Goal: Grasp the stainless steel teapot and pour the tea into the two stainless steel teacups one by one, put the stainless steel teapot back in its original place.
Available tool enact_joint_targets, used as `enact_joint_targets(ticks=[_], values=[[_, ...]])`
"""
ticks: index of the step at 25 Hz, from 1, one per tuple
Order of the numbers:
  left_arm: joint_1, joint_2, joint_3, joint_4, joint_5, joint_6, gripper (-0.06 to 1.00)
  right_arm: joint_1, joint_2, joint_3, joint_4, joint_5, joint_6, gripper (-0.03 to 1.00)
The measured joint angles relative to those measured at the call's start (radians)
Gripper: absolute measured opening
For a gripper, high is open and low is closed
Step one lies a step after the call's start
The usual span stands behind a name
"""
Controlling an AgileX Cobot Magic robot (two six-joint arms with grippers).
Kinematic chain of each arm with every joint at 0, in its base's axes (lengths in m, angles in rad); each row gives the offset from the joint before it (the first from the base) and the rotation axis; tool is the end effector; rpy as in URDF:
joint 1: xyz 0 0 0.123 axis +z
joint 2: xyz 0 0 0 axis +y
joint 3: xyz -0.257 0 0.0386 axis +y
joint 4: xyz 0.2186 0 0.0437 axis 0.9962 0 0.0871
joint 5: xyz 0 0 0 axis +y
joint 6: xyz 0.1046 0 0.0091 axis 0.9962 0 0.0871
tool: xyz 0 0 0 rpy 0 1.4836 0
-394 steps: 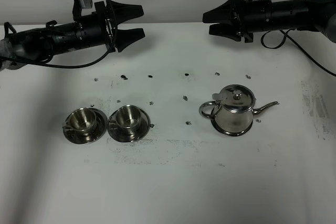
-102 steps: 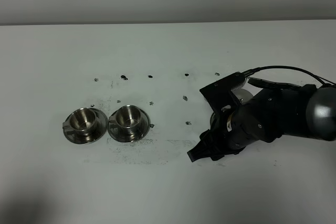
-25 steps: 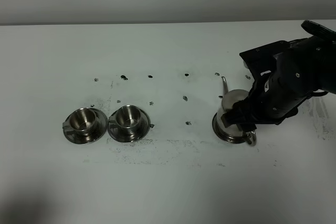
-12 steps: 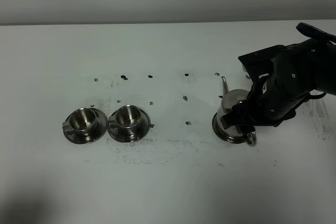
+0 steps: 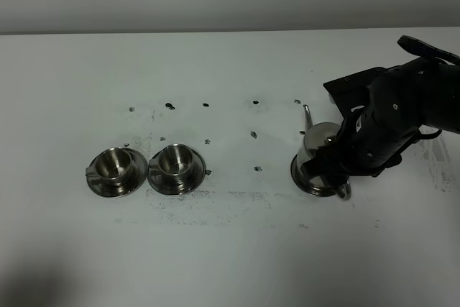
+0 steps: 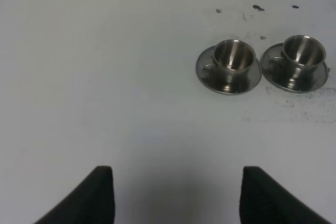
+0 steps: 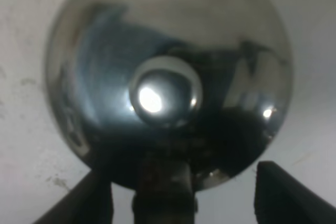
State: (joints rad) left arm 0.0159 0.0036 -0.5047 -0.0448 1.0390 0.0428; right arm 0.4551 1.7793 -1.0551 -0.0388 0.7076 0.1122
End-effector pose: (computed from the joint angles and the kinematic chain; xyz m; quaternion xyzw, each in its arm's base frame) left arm 0.0084 -0.0039 0.2602 0.0120 0.8469 -0.0068 0.5315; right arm 0.2771 0.1326 0.1521 -0.1825 0.9766 0.0180 0.1123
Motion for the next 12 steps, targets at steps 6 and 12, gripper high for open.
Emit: enact_joint_targets(ticks=[6,12], values=[[0.0,0.0,0.0,0.0,0.0,0.0,0.51,0.0,0.009,0.0,0.0,-0.014,-0.001,0.56],[0.0,0.0,0.0,0.0,0.0,0.0,0.51,0.0,0.009,0.0,0.0,-0.015,-0.001,0.52]])
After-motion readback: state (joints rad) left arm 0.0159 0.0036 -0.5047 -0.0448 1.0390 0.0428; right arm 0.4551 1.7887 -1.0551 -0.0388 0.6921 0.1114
